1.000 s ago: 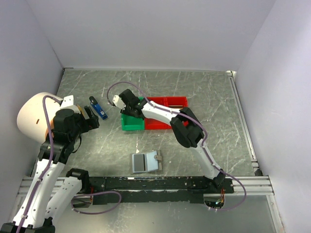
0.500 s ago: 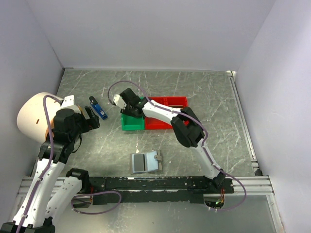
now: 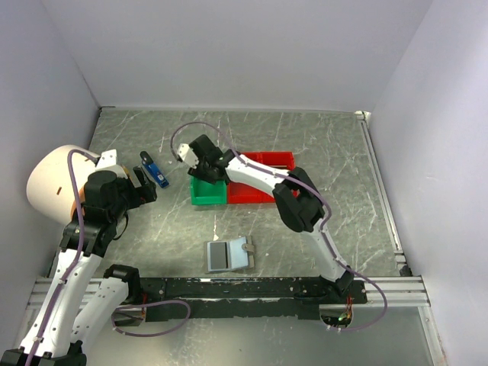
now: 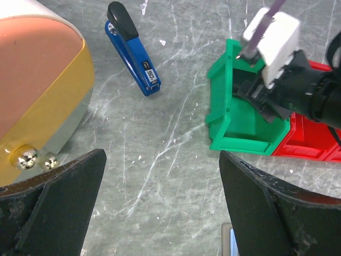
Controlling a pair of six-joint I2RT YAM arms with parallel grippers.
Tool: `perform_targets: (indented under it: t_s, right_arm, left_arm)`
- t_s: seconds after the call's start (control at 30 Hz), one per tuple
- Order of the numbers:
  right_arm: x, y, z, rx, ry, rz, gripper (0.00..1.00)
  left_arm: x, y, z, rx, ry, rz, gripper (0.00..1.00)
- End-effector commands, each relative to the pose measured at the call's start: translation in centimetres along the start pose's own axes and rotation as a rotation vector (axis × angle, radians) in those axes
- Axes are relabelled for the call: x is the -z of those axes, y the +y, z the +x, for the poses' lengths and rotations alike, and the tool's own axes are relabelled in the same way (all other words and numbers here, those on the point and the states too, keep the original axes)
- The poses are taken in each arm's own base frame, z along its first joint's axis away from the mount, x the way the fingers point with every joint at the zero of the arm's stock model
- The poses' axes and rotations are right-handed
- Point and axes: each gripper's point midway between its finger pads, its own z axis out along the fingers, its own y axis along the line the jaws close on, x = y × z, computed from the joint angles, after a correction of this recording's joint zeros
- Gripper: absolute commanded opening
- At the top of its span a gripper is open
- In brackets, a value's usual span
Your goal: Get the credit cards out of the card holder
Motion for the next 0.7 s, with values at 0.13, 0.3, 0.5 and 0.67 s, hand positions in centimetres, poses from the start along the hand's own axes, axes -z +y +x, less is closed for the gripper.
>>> perform_targets:
  t_s: [0.13,0.3,0.5,0.67]
  right_arm:
    - [12.5,-4.9,-5.6,-0.408,-0.320,0.147,0.51]
    - [17.3,-3.6,-2.4,-0.736,-0.372,0.153,0.54]
    - [19.5,0.6,0.3,-1.037,-0.423,0.017,0.55]
    - [19.9,3.7,1.4,-1.257,-0.375,-0.112,0.54]
  left_arm:
    - [-0.1,-1.1,-0.4,-0.017,-0.006,0.061,0.99]
    - [-0.3,-1.5,-0.2,-0.025,0.007,0.087,1.00]
    - [-0.6,-2.0,0.3,-0.026,0.026,0.116,1.00]
    - [-1.5,-1.5,1.0,-0.020,0.061,0.079,0.99]
